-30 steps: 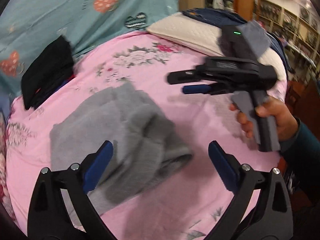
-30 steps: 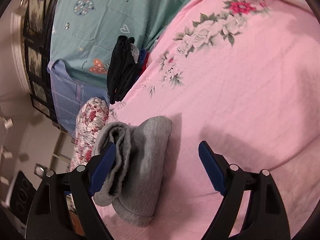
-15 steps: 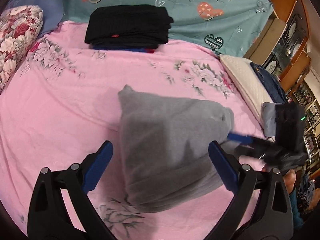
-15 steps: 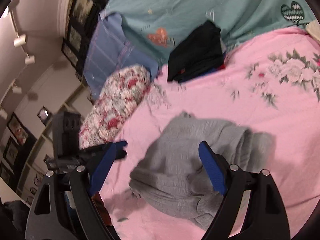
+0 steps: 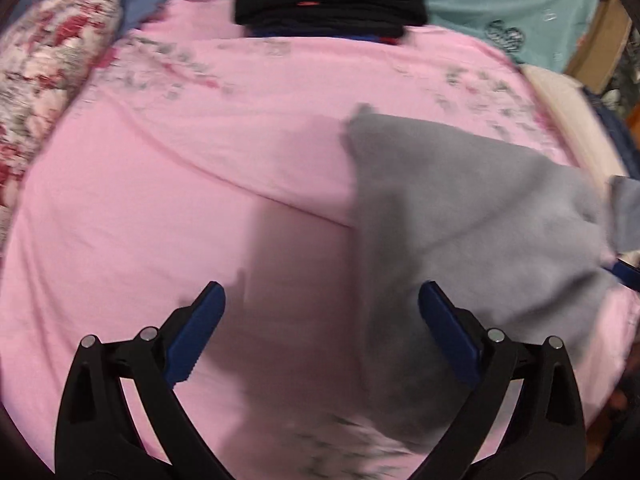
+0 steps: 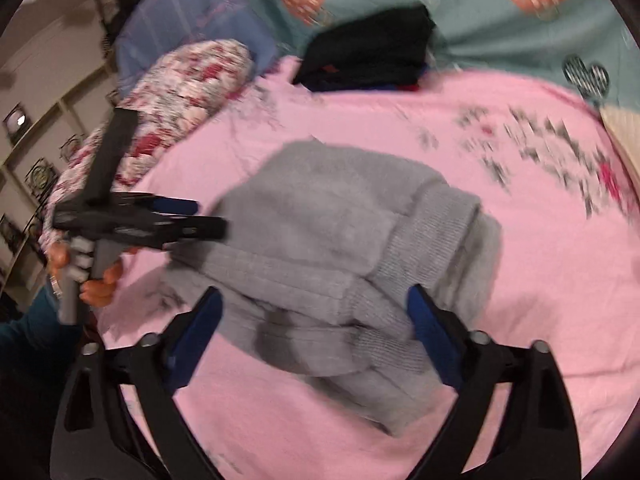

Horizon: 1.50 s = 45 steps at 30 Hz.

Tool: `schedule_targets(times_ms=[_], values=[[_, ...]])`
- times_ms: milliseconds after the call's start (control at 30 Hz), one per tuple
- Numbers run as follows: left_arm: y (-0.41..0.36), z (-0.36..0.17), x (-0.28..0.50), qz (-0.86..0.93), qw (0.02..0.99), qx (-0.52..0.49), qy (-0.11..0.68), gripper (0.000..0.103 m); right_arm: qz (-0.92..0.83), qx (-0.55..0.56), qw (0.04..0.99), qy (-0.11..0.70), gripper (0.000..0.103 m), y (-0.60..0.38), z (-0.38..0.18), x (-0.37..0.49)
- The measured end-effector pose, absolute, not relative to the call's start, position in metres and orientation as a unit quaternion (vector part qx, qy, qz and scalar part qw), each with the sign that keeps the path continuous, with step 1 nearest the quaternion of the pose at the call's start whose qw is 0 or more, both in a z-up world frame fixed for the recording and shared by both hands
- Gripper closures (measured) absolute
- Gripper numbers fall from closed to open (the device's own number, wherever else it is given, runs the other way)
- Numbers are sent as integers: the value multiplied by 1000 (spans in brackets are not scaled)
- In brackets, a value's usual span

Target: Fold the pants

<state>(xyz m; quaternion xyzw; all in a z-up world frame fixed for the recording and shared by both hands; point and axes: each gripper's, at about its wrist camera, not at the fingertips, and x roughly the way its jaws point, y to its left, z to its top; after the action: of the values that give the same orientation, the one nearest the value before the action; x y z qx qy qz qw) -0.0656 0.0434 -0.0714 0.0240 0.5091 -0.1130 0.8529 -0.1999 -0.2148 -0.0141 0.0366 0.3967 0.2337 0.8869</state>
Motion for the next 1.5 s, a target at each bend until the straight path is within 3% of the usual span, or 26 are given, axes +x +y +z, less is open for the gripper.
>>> schedule_targets(times_ms=[233,433,567,667,733,833,1000,1133,1333,1367,1467,1500], values=[[68,-58,-75,-144,854,-17,499,5,267,-51,894,356,1,-178,-4,-241],[22,-49,-90,-206,848,28,487,4,275,-61,905,320,1,-178,10,-249],[1,-66,-103,-212,841,80,491,4,333,4,884,329,1,-170,7,-224],[18,-63,-101,-242,828,40,505,4,334,108,815,462,2,-187,-45,-191],[25,-55,-99,-238,836,43,493,4,354,134,813,442,6,-204,-50,-199],[30,-44,-97,-225,847,52,479,5,349,126,822,432,6,-213,-23,-210],[33,-38,-102,-228,850,54,472,4,267,149,887,347,4,-272,19,-205],[21,-48,-103,-238,842,69,479,4,230,198,870,388,12,-302,-17,-185],[-2,-59,-101,-240,836,82,486,5,239,206,847,428,14,-284,-67,-161],[-3,-59,-102,-242,837,84,484,5,251,214,844,423,18,-281,-68,-159],[-10,-51,-106,-259,839,86,470,5,268,169,857,406,59,-272,-56,-164],[-14,-46,-108,-269,841,87,461,5,273,170,857,403,65,-275,-50,-165]])
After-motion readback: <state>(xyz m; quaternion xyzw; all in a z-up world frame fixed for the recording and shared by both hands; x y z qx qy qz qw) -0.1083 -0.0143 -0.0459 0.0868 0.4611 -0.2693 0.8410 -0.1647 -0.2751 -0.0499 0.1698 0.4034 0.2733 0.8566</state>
